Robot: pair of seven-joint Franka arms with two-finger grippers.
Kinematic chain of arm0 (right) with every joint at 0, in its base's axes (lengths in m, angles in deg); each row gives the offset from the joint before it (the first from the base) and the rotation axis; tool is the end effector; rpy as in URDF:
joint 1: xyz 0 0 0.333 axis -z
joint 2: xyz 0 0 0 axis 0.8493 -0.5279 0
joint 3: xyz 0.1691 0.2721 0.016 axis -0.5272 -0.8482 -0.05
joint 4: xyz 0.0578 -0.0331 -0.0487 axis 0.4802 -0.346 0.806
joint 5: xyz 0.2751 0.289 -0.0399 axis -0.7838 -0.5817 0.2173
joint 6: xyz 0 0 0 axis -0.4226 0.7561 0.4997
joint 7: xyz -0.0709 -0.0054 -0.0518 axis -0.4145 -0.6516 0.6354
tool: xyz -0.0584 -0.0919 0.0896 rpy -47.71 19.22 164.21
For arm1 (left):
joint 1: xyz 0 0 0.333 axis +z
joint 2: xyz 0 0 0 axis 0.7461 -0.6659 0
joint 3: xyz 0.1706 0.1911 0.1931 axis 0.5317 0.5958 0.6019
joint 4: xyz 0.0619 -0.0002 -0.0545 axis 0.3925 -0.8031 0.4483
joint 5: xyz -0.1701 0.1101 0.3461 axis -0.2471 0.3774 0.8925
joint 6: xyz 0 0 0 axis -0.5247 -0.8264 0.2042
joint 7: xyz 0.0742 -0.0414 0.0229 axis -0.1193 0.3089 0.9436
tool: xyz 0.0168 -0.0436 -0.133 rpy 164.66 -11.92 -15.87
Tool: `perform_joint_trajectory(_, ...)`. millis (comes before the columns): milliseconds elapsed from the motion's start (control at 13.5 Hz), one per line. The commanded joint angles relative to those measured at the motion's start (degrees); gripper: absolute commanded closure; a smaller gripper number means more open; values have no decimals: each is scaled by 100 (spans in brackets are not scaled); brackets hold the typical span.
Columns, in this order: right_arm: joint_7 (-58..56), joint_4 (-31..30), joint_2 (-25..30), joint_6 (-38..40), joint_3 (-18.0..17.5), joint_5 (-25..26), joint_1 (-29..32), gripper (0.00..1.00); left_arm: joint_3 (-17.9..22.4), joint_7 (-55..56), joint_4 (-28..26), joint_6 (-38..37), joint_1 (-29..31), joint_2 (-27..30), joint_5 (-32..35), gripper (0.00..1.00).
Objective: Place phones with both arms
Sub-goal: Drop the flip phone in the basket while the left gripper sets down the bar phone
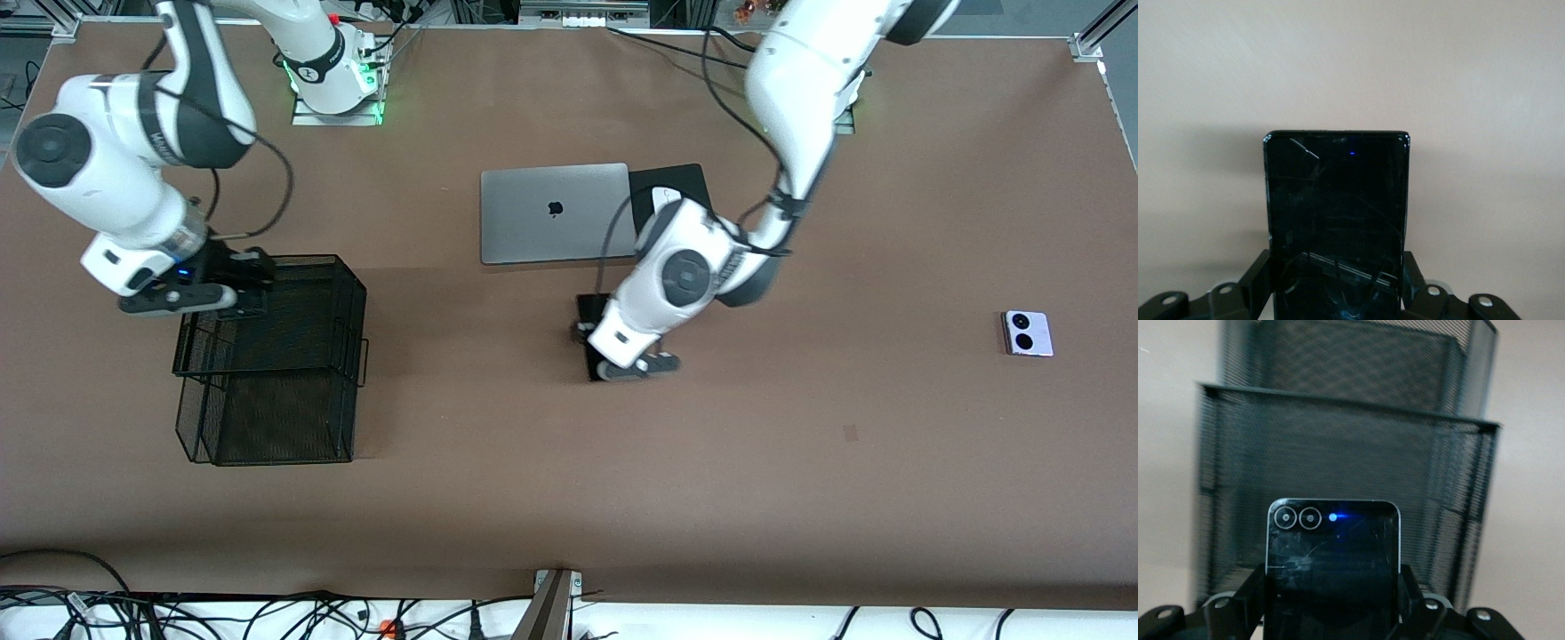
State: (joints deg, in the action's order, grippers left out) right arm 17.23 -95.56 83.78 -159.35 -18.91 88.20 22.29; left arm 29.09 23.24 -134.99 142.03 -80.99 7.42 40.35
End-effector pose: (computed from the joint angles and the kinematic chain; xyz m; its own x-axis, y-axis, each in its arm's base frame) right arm 0.5602 0.0088 0.3561 0.9865 0.1617 0.0265 0.1598 -0.9852 0.0622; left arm 0.5834 -0.4551 0.1802 0.9742 0.1767 -0.1406 0.2068 -0.9484 0.2405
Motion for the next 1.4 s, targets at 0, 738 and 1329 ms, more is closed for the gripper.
perform_joint_trajectory(0,-341,-356,20,-547,342,-87,-81,100,146,227,33,335,-232,-248,-28,66)
perform_joint_trajectory(738,-1458,-330,-1001,-1305,448,-1335,297,57,601,272,-99,-1063,126,723,94,0)
perform_joint_trajectory(1329,-960,1081,-957,597,413,-1317,254,0,858,-2272,-46,-3028,2146,1736,2037,0)
